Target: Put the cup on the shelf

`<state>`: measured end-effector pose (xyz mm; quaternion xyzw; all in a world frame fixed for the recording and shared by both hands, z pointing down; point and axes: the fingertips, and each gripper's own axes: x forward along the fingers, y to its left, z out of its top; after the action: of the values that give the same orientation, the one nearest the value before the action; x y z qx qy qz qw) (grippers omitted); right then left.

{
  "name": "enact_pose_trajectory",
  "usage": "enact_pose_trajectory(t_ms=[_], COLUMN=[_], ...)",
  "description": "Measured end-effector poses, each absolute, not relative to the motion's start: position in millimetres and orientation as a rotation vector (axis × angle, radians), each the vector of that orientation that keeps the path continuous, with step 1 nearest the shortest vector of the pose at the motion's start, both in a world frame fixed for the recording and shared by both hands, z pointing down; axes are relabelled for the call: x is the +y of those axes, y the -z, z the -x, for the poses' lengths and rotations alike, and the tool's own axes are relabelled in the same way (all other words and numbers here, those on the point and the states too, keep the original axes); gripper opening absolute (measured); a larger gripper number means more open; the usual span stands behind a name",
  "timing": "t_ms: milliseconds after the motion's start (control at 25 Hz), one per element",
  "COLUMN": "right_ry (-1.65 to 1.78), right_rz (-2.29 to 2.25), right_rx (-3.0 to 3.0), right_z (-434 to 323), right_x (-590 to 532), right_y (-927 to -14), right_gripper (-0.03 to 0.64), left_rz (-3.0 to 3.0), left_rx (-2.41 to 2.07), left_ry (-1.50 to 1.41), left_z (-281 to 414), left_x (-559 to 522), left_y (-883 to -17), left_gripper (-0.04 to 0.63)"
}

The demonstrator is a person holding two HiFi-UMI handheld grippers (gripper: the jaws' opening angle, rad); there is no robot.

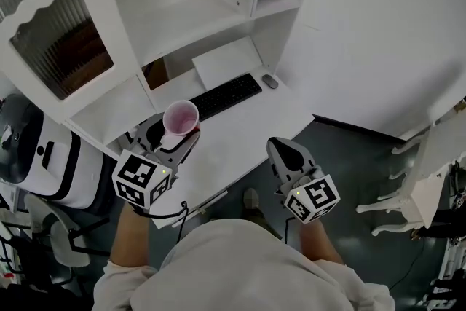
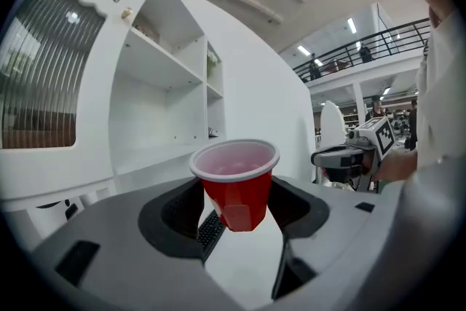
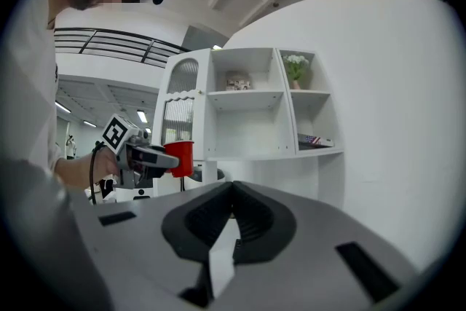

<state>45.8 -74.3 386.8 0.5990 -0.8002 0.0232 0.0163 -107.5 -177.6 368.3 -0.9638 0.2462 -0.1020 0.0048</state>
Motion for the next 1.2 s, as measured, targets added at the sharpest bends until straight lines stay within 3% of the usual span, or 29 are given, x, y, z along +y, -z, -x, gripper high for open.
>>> enact_pose_trajectory(t_ms=[1200], right_ry=[-0.152], right_rz=[-1.616], right_rx=[-2.661], right_z=[-147.6], right_x=[-182.1], right_y=[-403.8], right_gripper=[0.005], left_rz=[2.907], left_rx=[1.084], left_ry=[0.461], left_z=[12.4], left_x=[-336.0], left_y=[-312.8], left_gripper=[0.275])
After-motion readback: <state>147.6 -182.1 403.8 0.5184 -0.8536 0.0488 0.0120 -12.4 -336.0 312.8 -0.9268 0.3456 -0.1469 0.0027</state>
